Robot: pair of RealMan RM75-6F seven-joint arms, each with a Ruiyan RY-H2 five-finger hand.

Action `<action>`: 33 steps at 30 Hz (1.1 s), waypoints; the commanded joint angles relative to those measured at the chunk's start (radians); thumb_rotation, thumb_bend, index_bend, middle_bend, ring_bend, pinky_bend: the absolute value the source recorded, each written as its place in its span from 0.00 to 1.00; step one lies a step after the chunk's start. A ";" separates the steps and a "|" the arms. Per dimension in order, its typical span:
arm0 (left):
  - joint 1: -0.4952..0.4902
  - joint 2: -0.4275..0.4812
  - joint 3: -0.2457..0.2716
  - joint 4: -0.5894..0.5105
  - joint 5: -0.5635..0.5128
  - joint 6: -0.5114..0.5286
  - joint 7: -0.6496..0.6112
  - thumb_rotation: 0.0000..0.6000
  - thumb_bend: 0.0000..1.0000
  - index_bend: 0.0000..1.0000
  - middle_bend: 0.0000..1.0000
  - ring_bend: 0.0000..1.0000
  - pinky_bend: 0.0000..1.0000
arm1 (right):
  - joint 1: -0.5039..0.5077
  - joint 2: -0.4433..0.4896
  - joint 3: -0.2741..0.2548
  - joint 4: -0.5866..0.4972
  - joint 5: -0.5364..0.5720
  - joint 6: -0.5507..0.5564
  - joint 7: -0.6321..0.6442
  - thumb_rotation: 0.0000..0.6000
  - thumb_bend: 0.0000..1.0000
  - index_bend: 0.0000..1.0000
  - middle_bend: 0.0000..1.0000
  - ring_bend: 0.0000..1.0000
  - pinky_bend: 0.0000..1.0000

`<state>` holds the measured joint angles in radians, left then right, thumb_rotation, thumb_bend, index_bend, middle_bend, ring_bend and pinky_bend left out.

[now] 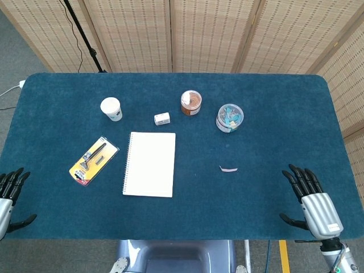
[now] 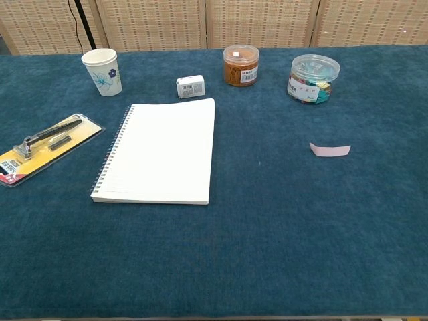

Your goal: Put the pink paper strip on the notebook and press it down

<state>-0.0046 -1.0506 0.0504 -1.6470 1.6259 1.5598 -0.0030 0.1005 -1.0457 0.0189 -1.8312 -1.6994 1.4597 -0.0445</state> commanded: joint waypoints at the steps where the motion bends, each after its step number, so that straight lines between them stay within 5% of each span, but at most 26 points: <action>1: 0.000 0.002 -0.002 -0.003 -0.004 -0.001 -0.004 1.00 0.00 0.00 0.00 0.00 0.00 | 0.060 -0.040 0.037 0.001 0.043 -0.073 -0.022 1.00 0.00 0.08 0.00 0.00 0.00; 11: 0.000 0.012 -0.003 -0.004 -0.006 -0.002 -0.024 1.00 0.00 0.00 0.00 0.00 0.00 | 0.228 -0.209 0.136 0.122 0.212 -0.289 -0.063 1.00 0.00 0.22 0.00 0.00 0.00; 33: -0.017 0.028 -0.004 -0.021 -0.031 -0.051 -0.040 1.00 0.00 0.00 0.00 0.00 0.00 | 0.398 -0.506 0.180 0.429 0.447 -0.446 -0.228 1.00 0.13 0.35 0.00 0.00 0.00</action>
<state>-0.0201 -1.0235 0.0456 -1.6665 1.5945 1.5116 -0.0420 0.4938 -1.5450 0.1974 -1.4088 -1.2586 1.0173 -0.2680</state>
